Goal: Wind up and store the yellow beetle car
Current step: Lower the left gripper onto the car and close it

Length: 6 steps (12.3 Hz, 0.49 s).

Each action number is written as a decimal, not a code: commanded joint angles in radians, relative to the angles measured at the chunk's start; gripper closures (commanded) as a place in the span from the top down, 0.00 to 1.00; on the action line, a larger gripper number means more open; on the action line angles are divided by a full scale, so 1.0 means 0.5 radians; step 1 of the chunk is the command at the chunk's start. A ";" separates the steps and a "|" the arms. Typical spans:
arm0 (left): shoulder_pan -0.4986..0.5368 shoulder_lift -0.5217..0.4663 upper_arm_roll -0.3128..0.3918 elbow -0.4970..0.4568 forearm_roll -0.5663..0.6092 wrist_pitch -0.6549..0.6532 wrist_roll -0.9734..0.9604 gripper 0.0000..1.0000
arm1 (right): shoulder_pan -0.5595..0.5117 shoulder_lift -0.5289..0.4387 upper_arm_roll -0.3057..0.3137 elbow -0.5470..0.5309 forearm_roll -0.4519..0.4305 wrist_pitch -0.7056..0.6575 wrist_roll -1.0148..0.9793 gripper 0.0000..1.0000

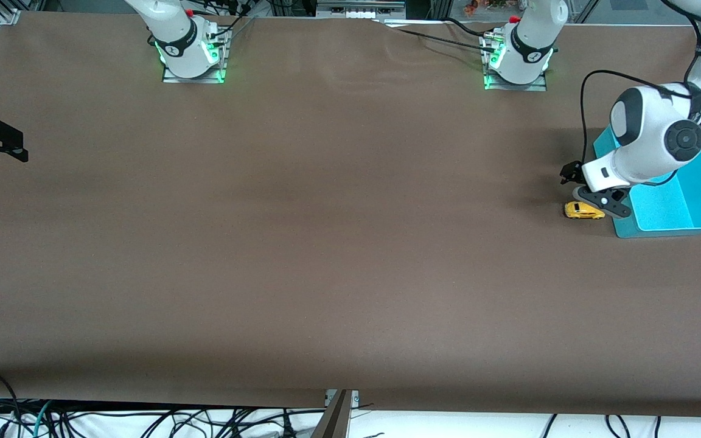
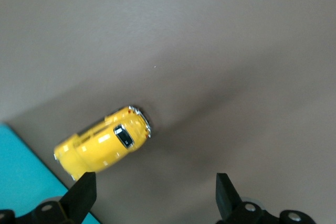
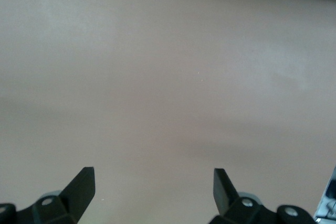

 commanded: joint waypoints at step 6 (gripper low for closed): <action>0.013 0.292 0.105 0.040 0.118 0.451 1.378 0.99 | 0.019 -0.001 0.013 -0.042 -0.008 -0.069 0.106 1.00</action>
